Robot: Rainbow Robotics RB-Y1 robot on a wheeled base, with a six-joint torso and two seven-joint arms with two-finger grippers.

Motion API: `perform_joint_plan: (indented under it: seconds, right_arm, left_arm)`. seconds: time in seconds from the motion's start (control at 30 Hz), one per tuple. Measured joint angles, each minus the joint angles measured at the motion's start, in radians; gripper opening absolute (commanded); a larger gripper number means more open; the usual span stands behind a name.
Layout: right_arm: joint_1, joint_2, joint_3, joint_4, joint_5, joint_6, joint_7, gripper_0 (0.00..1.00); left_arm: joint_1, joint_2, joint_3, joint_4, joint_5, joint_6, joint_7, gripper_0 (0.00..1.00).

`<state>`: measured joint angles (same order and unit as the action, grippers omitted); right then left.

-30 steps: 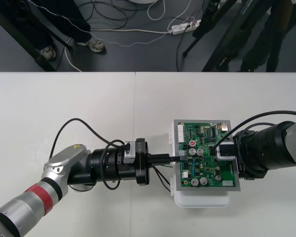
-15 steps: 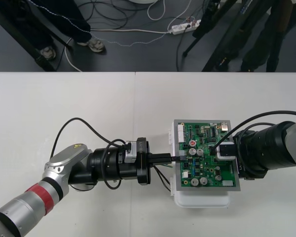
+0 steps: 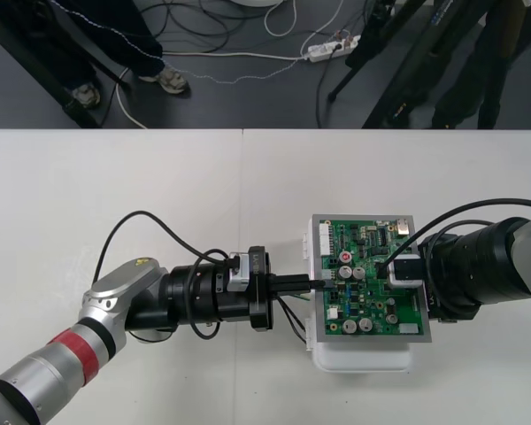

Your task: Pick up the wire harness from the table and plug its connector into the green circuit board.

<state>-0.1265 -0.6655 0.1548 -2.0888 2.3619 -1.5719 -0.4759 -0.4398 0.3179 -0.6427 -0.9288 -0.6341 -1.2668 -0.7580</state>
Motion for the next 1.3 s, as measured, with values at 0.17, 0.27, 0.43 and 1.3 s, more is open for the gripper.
perform_joint_plan:
  seconds: [0.17,0.27,0.43,1.3]
  right_arm:
    - [0.000,0.000,0.000,0.000,0.000,0.000,0.000,1.00]
    - [0.000,0.000,0.000,0.001,0.000,-0.001,0.000,1.00]
    - [0.000,0.000,0.000,0.003,0.000,-0.001,0.001,1.00]
    - [0.000,-0.025,0.000,0.003,-0.025,0.000,0.022,1.00]
  left_arm:
    - [-0.001,-0.009,0.000,0.000,-0.003,0.009,0.000,0.00]
    - [-0.001,-0.010,0.000,0.000,-0.005,0.010,0.000,0.00]
    - [-0.001,-0.011,0.000,0.000,-0.006,0.011,0.000,0.00]
    - [0.002,0.050,0.007,-0.073,0.010,0.024,0.000,0.79]
